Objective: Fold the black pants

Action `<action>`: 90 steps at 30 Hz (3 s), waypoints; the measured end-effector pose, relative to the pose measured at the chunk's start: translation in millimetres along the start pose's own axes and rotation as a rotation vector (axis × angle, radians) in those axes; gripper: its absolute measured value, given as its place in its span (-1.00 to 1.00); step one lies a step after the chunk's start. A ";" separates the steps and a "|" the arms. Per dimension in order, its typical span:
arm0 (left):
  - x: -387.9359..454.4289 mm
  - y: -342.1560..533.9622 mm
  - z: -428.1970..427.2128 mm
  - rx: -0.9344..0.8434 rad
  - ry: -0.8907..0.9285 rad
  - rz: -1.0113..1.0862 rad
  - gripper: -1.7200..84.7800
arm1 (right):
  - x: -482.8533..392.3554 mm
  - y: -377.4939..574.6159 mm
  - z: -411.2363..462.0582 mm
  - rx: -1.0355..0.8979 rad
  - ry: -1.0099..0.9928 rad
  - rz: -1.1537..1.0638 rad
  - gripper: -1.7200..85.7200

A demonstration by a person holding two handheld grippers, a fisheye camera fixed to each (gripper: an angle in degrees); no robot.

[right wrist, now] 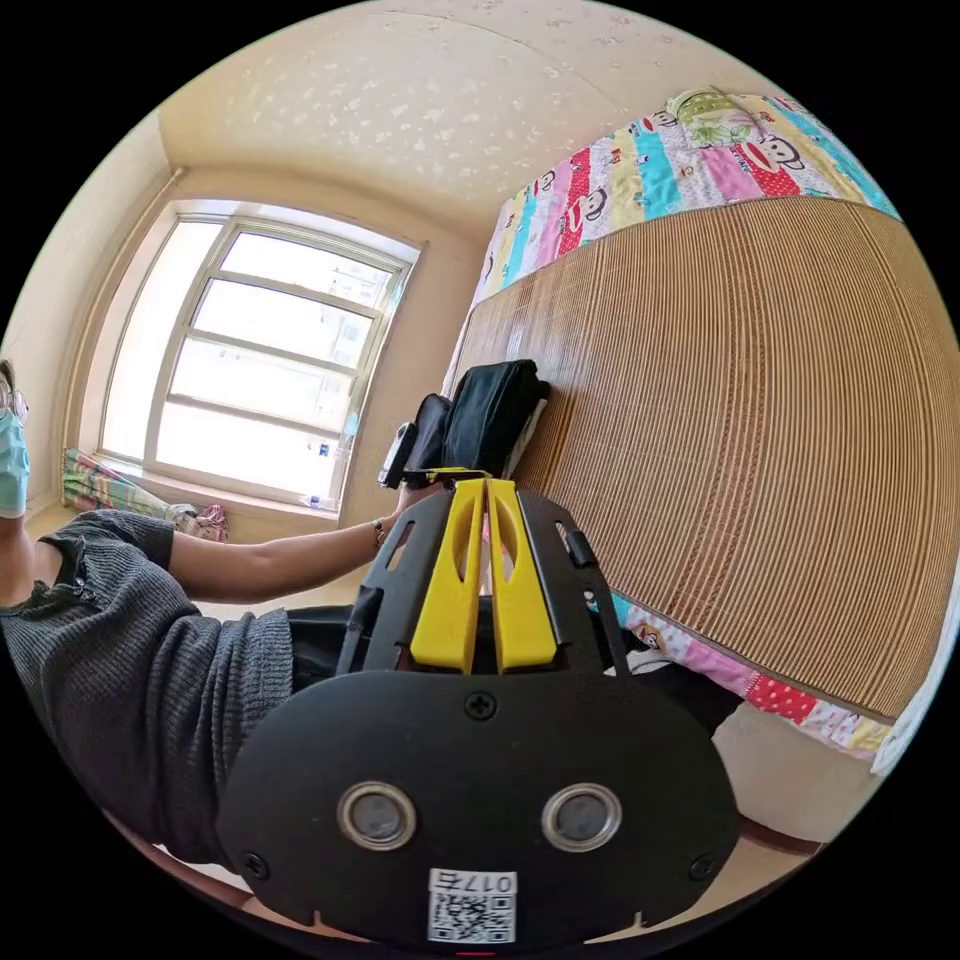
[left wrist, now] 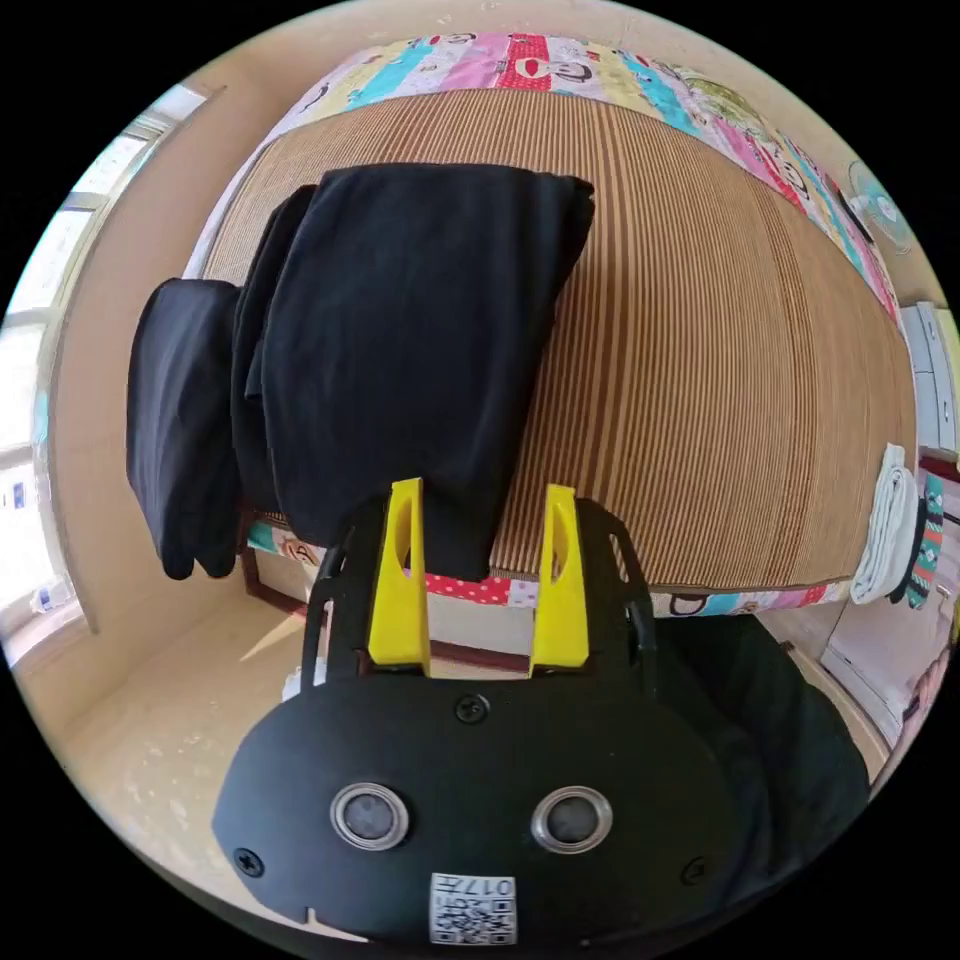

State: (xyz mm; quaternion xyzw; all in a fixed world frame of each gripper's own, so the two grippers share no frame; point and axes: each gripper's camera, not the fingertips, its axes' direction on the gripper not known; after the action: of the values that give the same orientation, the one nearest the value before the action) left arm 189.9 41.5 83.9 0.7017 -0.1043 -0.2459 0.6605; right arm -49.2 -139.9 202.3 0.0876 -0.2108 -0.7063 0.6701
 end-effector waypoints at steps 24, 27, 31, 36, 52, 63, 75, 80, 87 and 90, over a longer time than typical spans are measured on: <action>-64.5 33.1 -373.9 0.932 1.120 0.604 -0.98 | -30.9 -22.1 -0.5 0.136 -0.120 -0.310 -0.89; -32.8 58.5 -423.3 1.015 1.108 0.660 -0.98 | -30.3 -28.1 3.8 0.076 -0.091 -0.343 -0.79; 3.3 87.5 -467.8 1.112 1.142 0.720 -0.98 | -19.8 -31.2 8.1 0.011 0.101 -0.302 -0.63; 41.2 120.0 -495.3 1.187 1.318 0.931 -0.98 | -1.9 -39.9 -24.1 0.120 0.242 -0.226 -0.50; 206.6 128.9 -450.7 0.625 1.664 1.673 -0.95 | 98.5 -134.6 -59.9 0.376 -1.343 -0.386 -0.68; 255.2 53.3 -370.5 0.597 1.044 0.968 -0.81 | -76.7 -87.6 -152.0 0.165 -1.328 -1.249 -0.75; 234.5 36.6 -392.0 0.785 1.201 0.960 -0.75 | -4.7 -46.2 -68.5 0.244 -1.590 -1.107 -0.76; 290.9 16.9 -399.8 0.607 1.302 1.050 -0.61 | -60.8 -39.8 15.6 -0.044 -1.351 -1.058 -0.76; 346.9 11.6 -393.3 0.353 1.360 1.164 -0.63 | -82.1 -50.3 117.8 -0.209 -1.360 -0.953 -0.74; 339.5 3.2 -389.4 0.370 1.397 1.088 -0.84 | -72.4 -62.7 130.5 -0.116 -1.243 -0.874 -0.71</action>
State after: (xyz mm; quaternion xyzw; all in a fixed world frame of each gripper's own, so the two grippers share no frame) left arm 669.5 222.1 19.3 0.6400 -0.0348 0.6030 0.4749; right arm -152.9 -44.4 281.7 -0.2860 -0.4580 -0.8367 0.0912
